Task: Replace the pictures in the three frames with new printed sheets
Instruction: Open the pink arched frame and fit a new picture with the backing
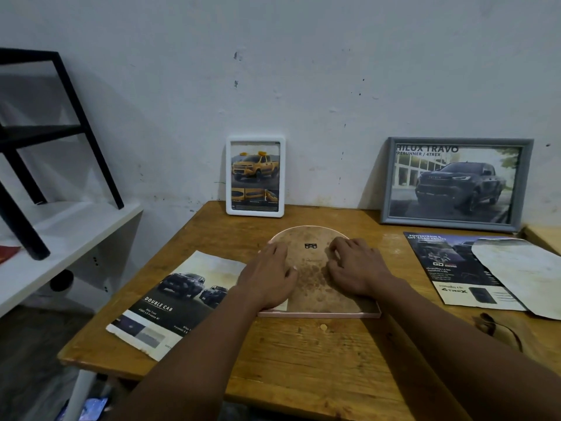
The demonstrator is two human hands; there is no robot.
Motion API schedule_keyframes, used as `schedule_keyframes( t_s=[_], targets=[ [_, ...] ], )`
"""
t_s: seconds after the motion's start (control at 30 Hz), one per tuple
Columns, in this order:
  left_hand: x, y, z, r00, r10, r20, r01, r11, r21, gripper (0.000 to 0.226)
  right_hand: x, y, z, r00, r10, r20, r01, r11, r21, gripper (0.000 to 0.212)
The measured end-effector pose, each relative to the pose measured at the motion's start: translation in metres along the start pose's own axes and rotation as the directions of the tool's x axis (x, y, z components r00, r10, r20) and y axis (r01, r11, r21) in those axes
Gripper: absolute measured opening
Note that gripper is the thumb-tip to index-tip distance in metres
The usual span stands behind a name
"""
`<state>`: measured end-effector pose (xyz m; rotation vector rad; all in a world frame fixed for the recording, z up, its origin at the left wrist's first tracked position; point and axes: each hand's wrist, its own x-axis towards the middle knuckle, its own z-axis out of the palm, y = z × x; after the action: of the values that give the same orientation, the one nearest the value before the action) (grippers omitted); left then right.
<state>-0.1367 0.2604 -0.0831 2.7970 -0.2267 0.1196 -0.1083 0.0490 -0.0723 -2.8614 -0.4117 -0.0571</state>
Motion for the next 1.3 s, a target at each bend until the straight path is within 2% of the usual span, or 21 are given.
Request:
schedule_keyframes(
  t_s=[0.13,0.23,0.4,0.6,0.7,0.77,0.87,0.93,1.0,1.1,1.17,1.2,1.23,1.3],
  targets=[
    [0.020,0.002,-0.002,1.000,-0.008,0.008,0.007,0.994,0.107,0.064,0.016,0.000,0.003,1.000,-0.008,-0.013,0.008,0.998,-0.060,0.050],
    [0.031,0.002,0.002,0.999,0.037,0.011,-0.038,0.978,0.205,0.070,0.027,0.002,0.006,0.999,-0.032,-0.042,0.028,0.995,-0.100,0.056],
    [0.048,0.002,0.005,0.991,0.041,0.130,-0.073,0.965,0.254,0.074,0.038,0.007,0.004,0.996,-0.075,-0.051,0.067,0.986,-0.153,0.061],
    [0.045,0.015,-0.010,0.971,-0.039,0.237,-0.024,0.966,0.258,0.079,0.034,0.005,-0.005,0.999,-0.049,0.011,0.050,0.992,-0.120,0.062],
    [0.036,0.018,-0.014,0.927,-0.093,0.364,0.034,0.986,0.164,0.093,0.015,0.011,-0.003,0.996,-0.043,0.073,0.045,0.999,-0.018,0.060],
    [0.028,0.015,-0.013,0.902,-0.086,0.422,0.051,0.994,0.095,0.102,0.000,0.013,0.006,0.997,-0.074,0.021,0.074,0.997,-0.018,0.057],
    [0.014,0.010,0.001,0.943,-0.039,0.331,0.023,0.998,0.052,0.102,-0.013,0.010,0.016,0.991,-0.023,-0.131,0.009,0.994,-0.107,0.059],
    [0.007,0.009,0.008,0.979,-0.008,0.202,-0.001,0.999,0.044,0.099,-0.015,0.009,0.016,0.979,0.076,-0.189,-0.112,0.976,-0.185,0.068],
    [0.005,0.009,0.010,0.993,0.000,0.118,0.000,1.000,0.001,0.096,-0.016,0.008,0.014,0.952,0.200,-0.233,-0.243,0.954,-0.177,0.074],
    [0.003,0.010,0.011,0.998,0.001,0.061,0.003,0.998,-0.063,0.093,-0.020,0.005,0.014,0.929,0.265,-0.258,-0.291,0.955,-0.065,0.063],
    [0.003,0.013,0.013,0.999,0.001,0.033,0.003,0.993,-0.116,0.091,-0.023,0.005,0.012,0.924,0.290,-0.249,-0.259,0.954,0.150,0.050],
    [0.003,0.016,0.013,1.000,0.006,0.027,-0.002,0.991,-0.131,0.090,-0.025,0.008,0.007,0.917,0.328,-0.228,-0.254,0.919,0.303,0.043],
    [0.004,0.020,0.013,1.000,0.011,0.027,-0.008,0.991,-0.134,0.088,-0.027,0.012,0.001,0.907,0.376,-0.191,-0.254,0.849,0.464,0.038],
    [0.005,0.029,0.014,1.000,0.020,0.024,-0.017,0.988,-0.154,0.086,-0.031,0.024,-0.016,0.882,0.463,-0.086,-0.261,0.633,0.729,0.027]
  ],
)
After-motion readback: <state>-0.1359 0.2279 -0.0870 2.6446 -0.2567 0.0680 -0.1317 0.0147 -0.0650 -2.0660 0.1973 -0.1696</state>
